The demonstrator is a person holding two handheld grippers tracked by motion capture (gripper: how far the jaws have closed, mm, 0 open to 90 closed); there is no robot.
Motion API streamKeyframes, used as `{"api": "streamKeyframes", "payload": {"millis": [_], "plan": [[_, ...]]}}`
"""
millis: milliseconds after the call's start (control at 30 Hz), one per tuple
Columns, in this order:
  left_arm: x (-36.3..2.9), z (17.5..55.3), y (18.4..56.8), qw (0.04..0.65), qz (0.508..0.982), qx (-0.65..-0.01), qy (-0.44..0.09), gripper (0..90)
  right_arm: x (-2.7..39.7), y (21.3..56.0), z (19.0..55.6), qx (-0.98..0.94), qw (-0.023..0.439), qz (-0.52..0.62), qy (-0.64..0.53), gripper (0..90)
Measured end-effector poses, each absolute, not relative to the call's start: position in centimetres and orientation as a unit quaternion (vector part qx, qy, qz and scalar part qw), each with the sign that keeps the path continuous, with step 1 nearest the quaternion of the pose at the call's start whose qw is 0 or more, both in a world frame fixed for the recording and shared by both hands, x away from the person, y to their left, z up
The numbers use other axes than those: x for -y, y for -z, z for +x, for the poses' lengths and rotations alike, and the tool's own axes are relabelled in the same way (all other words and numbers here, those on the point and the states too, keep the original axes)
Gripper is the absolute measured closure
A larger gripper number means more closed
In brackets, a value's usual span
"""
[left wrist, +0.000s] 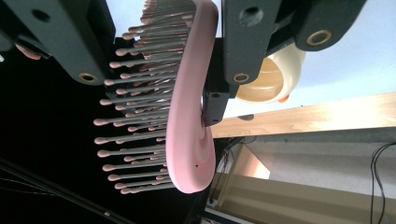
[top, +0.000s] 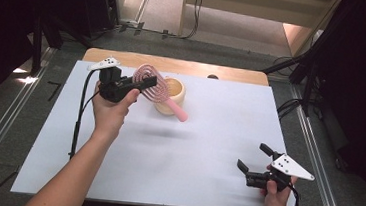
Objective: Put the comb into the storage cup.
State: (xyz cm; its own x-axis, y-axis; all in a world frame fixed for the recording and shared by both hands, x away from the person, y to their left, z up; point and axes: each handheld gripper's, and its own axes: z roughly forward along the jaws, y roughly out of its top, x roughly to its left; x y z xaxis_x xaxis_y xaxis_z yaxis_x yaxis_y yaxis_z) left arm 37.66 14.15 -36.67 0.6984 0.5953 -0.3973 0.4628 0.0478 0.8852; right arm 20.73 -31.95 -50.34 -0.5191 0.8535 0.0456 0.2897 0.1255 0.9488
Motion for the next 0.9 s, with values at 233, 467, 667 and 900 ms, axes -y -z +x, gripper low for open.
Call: {"api": "streamKeyframes", "payload": {"millis": [233,467,667,900], "plan": [[-14.4,38.0,35.7,0.619,0.683,-0.383,-0.061,66.2,32.2,50.1,20.5,-0.693,0.276,0.407,-0.527,0.0],[-14.3,38.3,34.8,0.621,0.682,-0.380,-0.067,66.2,32.3,50.0,20.5,-0.691,0.276,0.407,-0.530,0.0],[-14.5,38.7,34.7,0.620,0.680,-0.384,-0.074,66.2,32.2,50.0,20.4,-0.692,0.274,0.405,-0.531,0.0],[-14.9,39.2,34.7,0.621,0.676,-0.390,-0.077,66.2,32.1,50.1,20.4,-0.695,0.272,0.403,-0.530,0.0]]}}
